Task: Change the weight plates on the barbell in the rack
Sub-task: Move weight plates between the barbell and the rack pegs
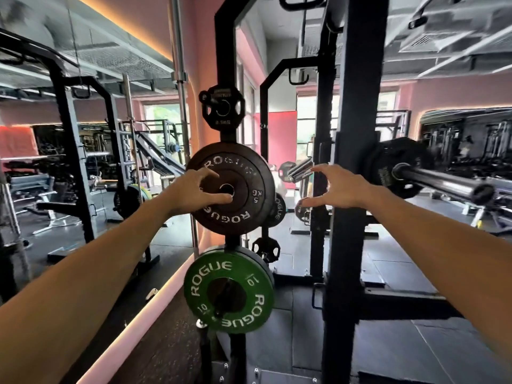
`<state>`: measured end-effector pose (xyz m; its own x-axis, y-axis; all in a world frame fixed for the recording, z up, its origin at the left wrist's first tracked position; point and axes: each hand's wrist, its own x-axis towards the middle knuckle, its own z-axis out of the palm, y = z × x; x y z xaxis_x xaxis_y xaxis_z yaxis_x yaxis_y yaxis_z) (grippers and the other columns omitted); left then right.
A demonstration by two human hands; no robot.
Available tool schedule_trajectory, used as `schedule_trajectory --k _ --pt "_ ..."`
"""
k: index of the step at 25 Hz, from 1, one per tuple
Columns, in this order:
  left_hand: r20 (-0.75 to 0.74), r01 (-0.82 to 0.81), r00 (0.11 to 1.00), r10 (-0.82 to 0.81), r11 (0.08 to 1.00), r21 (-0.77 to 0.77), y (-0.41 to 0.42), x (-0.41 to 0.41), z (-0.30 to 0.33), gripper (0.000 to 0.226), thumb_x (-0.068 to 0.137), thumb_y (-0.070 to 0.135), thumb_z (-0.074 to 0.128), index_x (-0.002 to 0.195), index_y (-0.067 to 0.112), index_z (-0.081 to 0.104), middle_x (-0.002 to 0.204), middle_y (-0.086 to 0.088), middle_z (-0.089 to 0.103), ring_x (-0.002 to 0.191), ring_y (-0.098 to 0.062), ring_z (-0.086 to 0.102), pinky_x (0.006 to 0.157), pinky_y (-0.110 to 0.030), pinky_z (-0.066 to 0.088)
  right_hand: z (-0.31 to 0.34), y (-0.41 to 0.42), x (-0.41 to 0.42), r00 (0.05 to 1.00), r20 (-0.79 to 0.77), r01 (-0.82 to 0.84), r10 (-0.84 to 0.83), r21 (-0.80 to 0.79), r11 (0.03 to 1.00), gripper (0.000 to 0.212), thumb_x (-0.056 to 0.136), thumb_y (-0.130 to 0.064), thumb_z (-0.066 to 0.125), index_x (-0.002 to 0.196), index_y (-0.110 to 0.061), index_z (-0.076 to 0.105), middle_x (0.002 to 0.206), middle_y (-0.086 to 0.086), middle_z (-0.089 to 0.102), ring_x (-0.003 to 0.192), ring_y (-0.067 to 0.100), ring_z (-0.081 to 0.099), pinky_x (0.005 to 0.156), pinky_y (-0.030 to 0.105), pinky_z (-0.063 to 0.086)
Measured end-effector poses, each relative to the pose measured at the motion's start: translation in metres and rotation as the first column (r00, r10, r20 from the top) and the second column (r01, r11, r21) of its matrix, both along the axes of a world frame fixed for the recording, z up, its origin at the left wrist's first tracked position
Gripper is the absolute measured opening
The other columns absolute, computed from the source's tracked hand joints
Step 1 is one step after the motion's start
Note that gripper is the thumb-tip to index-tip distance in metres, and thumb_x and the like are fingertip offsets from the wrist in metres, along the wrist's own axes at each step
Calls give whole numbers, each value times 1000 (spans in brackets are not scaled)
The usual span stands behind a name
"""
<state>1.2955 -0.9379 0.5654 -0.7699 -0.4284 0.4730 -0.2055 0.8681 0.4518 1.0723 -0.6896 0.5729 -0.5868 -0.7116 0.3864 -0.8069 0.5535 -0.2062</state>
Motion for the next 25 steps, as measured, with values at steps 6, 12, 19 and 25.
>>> schedule_trajectory --k 6,12,19,25 --pt "-17 61 998 -61 998 -31 94 -19 23 89 51 76 71 125 28 57 118 5 65 106 -16 61 98 -38 47 22 110 2 996 -23 83 -84 -15 996 104 60 -73 71 145 -33 27 152 2 34 135 27 41 110 54 32" --pt "-1 92 996 -92 994 -53 184 -85 26 92 51 82 70 125 29 55 114 3 64 103 -19 61 94 -40 47 26 220 -41 985 -4 170 -170 -37 985 99 65 -68 72 145 -32 28 148 1 38 132 25 43 108 45 32" --pt "-22 118 993 -118 993 -3 286 -183 12 75 73 60 75 135 26 49 140 -9 48 126 -27 47 97 -34 36 24 331 -131 981 39 192 -191 -30 981 99 63 -69 72 145 -33 28 149 2 37 131 28 43 107 47 35" --pt "-14 68 998 -68 998 8 316 -246 16 74 73 56 75 136 28 47 141 -9 45 127 -27 46 101 -39 38 19 370 -201 977 76 202 -198 -51 978 81 79 -59 65 145 -32 28 149 5 37 130 28 43 109 47 31"
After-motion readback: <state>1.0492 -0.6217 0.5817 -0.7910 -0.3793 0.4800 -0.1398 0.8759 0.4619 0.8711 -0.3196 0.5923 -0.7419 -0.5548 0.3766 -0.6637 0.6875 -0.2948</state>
